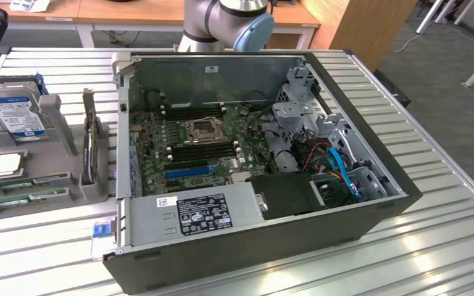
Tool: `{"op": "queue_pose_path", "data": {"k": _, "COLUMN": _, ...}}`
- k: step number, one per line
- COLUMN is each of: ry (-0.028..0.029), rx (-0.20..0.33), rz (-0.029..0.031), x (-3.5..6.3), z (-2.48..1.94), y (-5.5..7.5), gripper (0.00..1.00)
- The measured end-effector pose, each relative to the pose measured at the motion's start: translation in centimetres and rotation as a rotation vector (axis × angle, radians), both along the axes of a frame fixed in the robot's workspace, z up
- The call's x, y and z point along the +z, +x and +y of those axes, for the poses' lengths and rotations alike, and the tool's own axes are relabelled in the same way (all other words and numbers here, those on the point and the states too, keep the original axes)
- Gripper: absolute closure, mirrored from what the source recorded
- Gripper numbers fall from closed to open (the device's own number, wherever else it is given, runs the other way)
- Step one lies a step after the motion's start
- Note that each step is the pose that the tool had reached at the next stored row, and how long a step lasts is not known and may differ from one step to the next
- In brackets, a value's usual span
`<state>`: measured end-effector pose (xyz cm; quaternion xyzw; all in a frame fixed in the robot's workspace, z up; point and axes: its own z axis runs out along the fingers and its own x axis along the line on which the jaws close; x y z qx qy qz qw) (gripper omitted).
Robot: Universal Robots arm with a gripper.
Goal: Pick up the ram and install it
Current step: 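Pick up the ram and move it above insertion slot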
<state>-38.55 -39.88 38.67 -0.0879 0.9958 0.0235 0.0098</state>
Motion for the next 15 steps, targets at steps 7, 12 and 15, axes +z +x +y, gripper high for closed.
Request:
{"op": "queue_pose_path", "data": {"k": 7, "ry": 0.0, "rx": 0.043, "rz": 0.0, "x": 0.0, "z": 0.0, "y": -0.01, "gripper": 0.9}}
{"op": "queue_pose_path", "data": {"k": 12, "ry": 0.0, "rx": 0.079, "rz": 0.0, "x": 0.0, "z": 0.0, "y": -0.01, "gripper": 0.9}}
{"op": "queue_pose_path", "data": {"k": 15, "ry": 0.0, "rx": 0.109, "rz": 0.0, "x": 0.0, "z": 0.0, "y": -0.01, "gripper": 0.9}}
